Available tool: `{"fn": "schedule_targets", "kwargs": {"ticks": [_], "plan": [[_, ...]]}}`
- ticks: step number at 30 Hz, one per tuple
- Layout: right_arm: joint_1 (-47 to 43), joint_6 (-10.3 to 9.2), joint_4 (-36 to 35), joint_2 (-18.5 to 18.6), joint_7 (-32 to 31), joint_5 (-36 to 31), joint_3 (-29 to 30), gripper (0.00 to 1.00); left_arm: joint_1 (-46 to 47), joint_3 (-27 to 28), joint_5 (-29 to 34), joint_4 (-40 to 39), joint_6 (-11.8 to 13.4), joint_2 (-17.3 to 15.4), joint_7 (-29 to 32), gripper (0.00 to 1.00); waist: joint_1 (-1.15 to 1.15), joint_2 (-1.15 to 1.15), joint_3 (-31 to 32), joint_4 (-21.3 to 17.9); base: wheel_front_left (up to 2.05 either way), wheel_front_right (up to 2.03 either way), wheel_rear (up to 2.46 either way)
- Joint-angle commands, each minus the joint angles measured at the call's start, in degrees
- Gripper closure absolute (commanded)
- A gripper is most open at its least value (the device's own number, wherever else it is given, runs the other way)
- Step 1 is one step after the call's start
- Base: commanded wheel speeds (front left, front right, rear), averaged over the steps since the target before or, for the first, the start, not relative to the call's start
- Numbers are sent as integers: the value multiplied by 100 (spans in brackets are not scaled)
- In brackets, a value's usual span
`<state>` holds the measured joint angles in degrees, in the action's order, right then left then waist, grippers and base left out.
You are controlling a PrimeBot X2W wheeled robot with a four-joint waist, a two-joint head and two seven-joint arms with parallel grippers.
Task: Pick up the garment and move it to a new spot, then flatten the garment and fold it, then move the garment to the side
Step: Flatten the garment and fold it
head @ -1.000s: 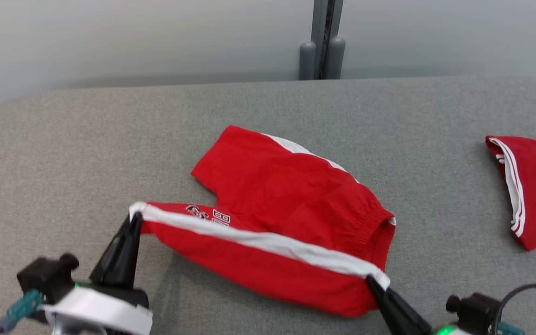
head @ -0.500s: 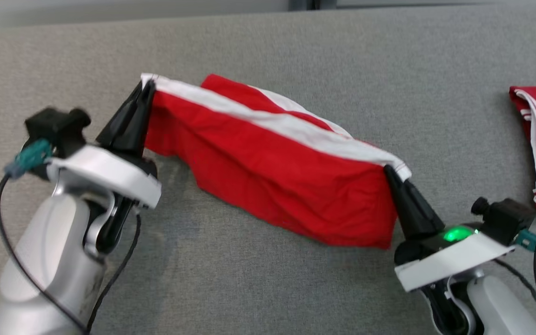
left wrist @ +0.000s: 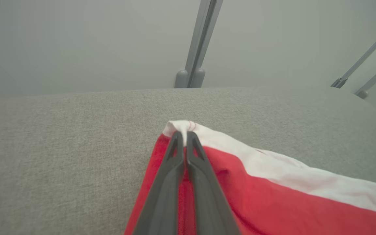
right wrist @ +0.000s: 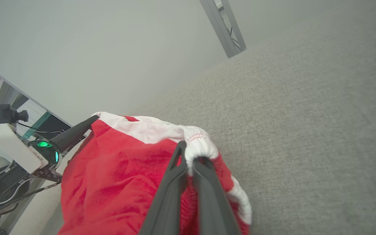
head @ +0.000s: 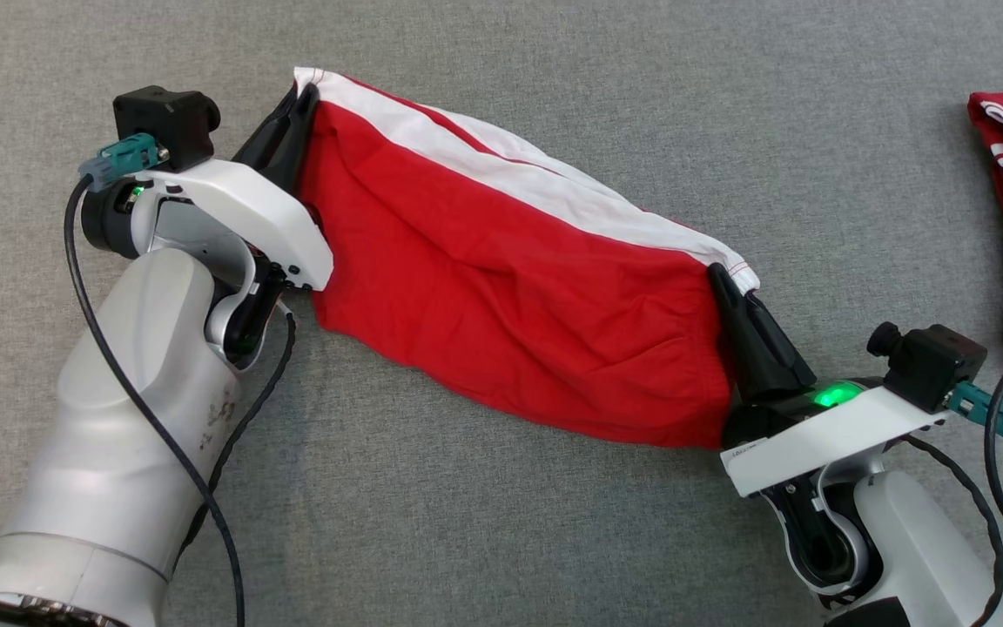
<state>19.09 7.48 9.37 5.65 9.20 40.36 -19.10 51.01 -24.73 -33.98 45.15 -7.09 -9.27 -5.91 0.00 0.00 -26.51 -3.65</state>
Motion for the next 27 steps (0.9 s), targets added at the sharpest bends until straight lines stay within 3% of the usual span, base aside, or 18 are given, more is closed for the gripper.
{"fn": "schedule_targets", "kwargs": {"ticks": [1,2,3,4,5,6,7,15,27], "plan": [[73,4,34,17,42,27,-4,100,144,-36,-55,144,-46,21,-68,100,0,0,-17,-15,0,0,0],[83,3,68,19,59,32,-18,100,202,-71,-97,263,-40,45,-101,100,0,0,-24,-15,0,0,0],[102,4,94,24,70,38,-35,100,249,-130,-162,353,-38,78,-127,80,0,0,-30,-14,0,0,0],[121,3,117,44,87,22,-55,89,270,-213,-217,410,-35,98,-164,9,0,0,-29,-11,0,0,0],[140,4,127,75,109,-26,-68,60,292,-301,-268,439,-35,97,-218,0,0,0,-31,-7,0,0,0],[139,4,138,94,124,-43,-87,5,305,-387,-317,465,-36,91,-287,0,0,0,-26,3,0,0,0],[129,3,137,134,159,-82,-97,0,305,-453,-349,485,-37,69,-373,0,0,0,-12,13,0,0,0],[-133,3,-90,454,415,-528,26,0,44,-525,-117,382,24,-150,-909,0,0,0,235,98,0,0,0],[-685,3,-656,556,527,-1447,723,0,-1659,705,968,-2317,739,-492,-923,0,0,0,774,203,0,0,0]]}}
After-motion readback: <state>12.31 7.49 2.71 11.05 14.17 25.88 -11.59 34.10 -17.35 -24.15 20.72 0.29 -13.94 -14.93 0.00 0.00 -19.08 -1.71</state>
